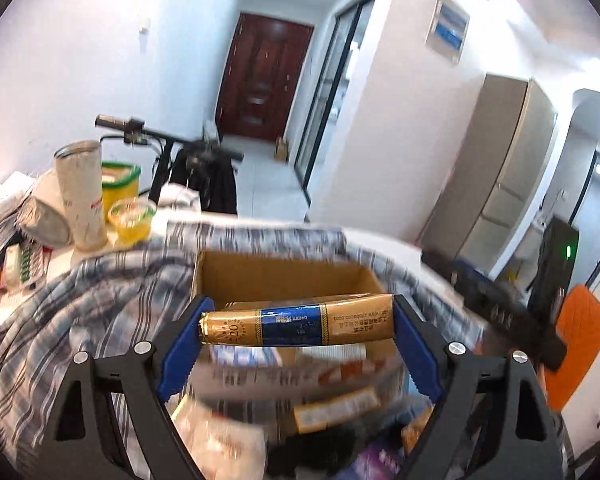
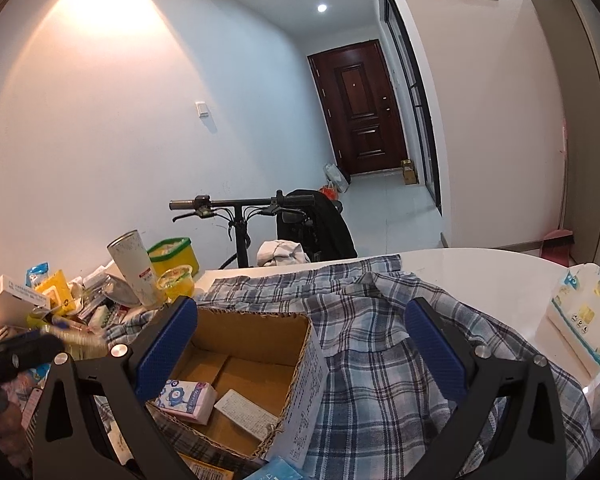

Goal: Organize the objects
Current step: 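Grasp the gold-and-blue tube beside the cardboard box with the left gripper, then carry the gold tube over the cardboard box while the right tool moves back toward the pile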

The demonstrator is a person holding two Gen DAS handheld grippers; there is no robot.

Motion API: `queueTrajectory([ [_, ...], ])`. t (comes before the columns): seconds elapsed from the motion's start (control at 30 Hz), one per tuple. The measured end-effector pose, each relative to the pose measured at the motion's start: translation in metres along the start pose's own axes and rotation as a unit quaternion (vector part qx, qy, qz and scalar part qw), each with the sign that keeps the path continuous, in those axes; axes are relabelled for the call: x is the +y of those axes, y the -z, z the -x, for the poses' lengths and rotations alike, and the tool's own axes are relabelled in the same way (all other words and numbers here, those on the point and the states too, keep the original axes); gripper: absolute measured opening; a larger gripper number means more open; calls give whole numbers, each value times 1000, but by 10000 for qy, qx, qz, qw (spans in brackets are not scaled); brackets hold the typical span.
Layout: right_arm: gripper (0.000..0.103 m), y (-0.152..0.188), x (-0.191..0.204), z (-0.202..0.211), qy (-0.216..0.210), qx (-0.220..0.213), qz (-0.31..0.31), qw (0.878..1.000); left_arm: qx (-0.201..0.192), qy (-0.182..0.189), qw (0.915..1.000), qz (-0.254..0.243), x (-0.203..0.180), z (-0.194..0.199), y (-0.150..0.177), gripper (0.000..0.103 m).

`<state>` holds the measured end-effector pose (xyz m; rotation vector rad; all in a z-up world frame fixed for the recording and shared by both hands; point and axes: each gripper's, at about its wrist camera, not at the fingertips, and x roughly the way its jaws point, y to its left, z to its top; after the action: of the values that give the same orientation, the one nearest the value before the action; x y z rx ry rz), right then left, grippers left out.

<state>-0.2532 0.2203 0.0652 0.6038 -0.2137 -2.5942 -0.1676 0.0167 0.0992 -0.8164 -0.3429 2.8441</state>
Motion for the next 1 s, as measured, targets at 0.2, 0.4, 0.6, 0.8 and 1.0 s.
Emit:
queueTrajectory([
  [0.2,103,5,5,-6,-119,84,143,9998,-719,-424,9921,-940,0,-5,-5,89],
  [0.4,103,6,10,-4,-289,124,215,9993,-770,-137,9922,-974,20,-24,8,89],
  [0.6,103,4,16,1,-160,64,442,9989,-712,-45,9949,-710,36,-32,9,89],
  [0.8,103,-3,27,27,52,-458,831,9955,-698,42,9964,-473,45,-35,12,89],
  [1.0,103,-16,32,66,43,-502,724,9961,-767,178,9963,-347,53,-33,9,89],
])
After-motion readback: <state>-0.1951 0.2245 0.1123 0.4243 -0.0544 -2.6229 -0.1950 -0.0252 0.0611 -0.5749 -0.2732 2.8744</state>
